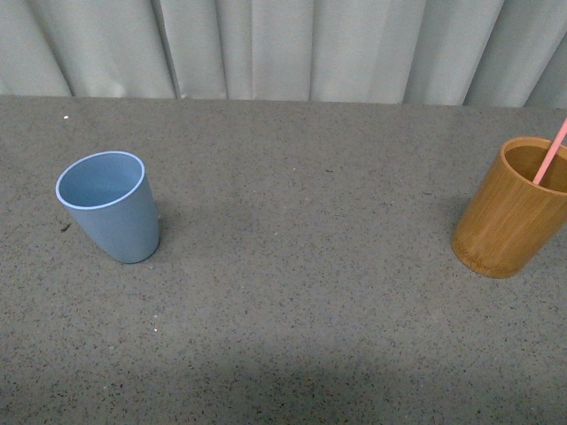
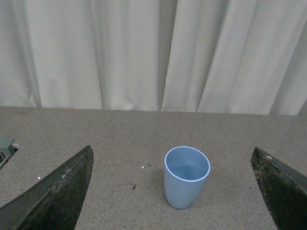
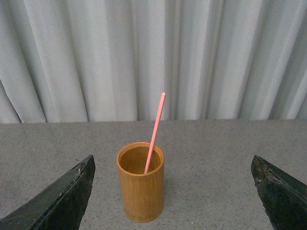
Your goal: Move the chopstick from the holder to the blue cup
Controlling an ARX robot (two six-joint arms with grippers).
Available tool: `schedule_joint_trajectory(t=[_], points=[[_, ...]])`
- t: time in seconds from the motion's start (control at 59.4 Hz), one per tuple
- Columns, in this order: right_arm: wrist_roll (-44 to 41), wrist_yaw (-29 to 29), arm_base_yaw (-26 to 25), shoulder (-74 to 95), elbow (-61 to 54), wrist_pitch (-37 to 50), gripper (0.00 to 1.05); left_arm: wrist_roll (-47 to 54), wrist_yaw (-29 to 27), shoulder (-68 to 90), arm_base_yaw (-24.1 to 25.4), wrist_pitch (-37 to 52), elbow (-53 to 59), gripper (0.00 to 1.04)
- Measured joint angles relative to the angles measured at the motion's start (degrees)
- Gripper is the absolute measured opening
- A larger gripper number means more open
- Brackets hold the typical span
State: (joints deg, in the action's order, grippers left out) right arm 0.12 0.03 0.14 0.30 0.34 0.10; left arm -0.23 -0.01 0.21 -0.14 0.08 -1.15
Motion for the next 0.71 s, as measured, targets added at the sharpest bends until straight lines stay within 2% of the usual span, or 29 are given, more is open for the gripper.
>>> schedule_joint_trajectory(t=[0.708], points=[[0.00,0.00,0.00,0.00,0.00,0.00,0.95,0.00,0.00,0.00,-0.02,0.00,0.00,0.98]])
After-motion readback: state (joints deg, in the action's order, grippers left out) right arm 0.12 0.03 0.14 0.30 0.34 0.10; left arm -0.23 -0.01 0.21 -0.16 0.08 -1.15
